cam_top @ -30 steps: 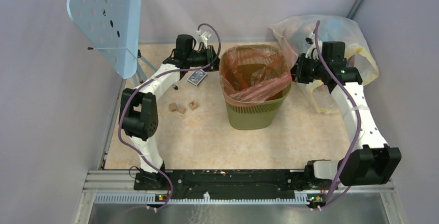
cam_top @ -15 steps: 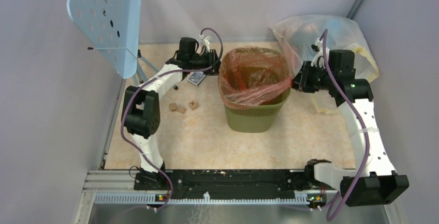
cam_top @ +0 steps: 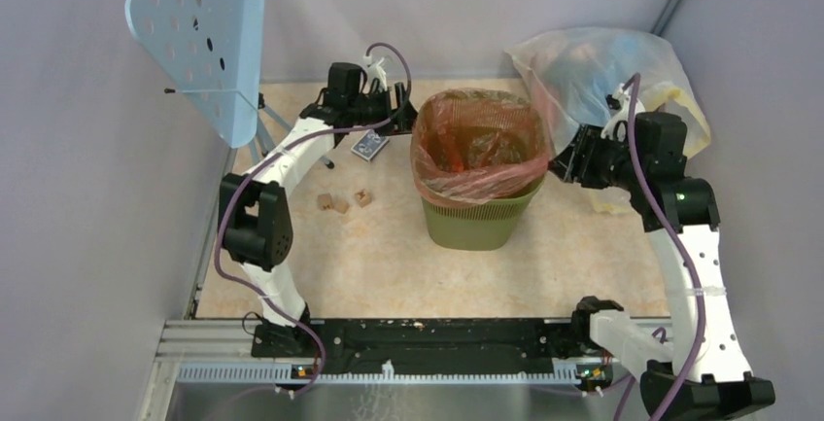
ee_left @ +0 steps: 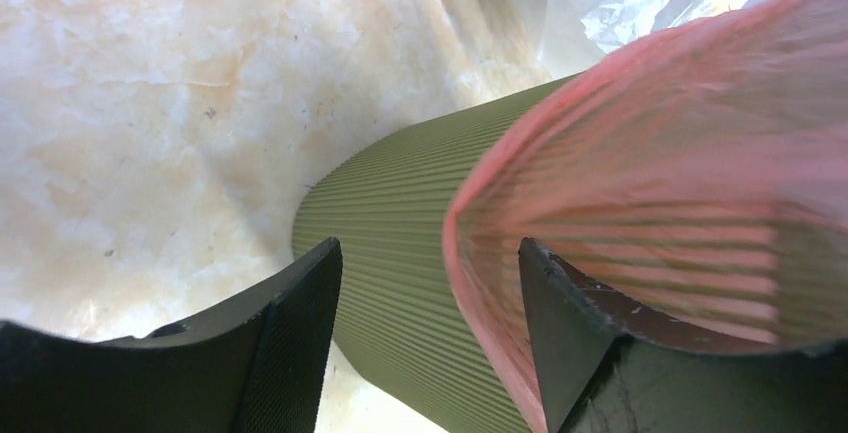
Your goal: Put the trash bags into the trash bin
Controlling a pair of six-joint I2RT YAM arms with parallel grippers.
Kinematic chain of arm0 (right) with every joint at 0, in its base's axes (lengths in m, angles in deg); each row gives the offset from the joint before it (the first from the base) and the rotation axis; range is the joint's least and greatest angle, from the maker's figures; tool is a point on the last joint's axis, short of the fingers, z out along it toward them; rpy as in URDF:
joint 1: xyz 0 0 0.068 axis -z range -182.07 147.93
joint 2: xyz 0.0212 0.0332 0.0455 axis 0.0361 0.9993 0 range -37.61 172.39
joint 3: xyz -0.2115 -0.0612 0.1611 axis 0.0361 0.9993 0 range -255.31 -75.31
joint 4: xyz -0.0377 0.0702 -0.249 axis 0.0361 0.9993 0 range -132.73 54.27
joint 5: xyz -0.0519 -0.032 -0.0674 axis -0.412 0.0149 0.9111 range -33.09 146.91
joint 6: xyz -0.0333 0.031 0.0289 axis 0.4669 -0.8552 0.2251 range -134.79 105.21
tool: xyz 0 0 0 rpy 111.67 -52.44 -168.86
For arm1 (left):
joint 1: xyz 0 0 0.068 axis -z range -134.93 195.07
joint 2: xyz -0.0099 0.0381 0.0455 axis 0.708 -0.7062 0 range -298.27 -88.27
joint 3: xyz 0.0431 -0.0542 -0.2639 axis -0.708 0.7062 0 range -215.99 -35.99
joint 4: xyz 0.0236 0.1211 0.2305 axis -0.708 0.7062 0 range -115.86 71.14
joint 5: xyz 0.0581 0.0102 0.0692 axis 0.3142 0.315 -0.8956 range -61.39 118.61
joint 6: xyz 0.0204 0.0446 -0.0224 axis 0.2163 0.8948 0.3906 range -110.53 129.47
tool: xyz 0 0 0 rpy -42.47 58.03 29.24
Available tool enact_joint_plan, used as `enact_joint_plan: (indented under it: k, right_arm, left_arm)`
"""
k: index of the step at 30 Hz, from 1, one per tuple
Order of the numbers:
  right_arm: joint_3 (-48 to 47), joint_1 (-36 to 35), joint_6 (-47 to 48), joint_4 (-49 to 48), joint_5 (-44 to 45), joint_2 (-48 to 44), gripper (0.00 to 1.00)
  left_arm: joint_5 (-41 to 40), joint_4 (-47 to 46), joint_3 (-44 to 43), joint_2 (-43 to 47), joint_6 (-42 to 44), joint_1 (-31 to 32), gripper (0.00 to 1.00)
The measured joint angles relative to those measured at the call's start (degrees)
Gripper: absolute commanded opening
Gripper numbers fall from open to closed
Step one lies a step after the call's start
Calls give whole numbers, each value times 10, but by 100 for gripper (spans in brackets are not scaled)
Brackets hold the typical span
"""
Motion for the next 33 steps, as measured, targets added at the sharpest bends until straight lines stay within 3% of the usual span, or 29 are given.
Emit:
enact_joint_plan:
  k: [7,13,16,19,25,33]
  right_arm:
    - [-20,0,9,-3,15,-35,51]
    - [-91,0,24,20,9,-23,64]
    - [-110,0,25,34,1,-19,64]
    - [-123,-5,25,50,-14,-11,62]
    - [-124,-14,-2,57,-19,5,56]
    - [-124,-49,-48,57,20,12,55]
  left_arm:
    - [-48,43,0,68,7,-1,82]
    - [-74,74,9,112,14,-4,88]
    - [-78,84,10,133,22,-4,98]
    - [-85,94,10,160,35,-4,99]
    - [-121,114,-50,181,84,22,91]
    - [-222,170,-177,138,167,101,68]
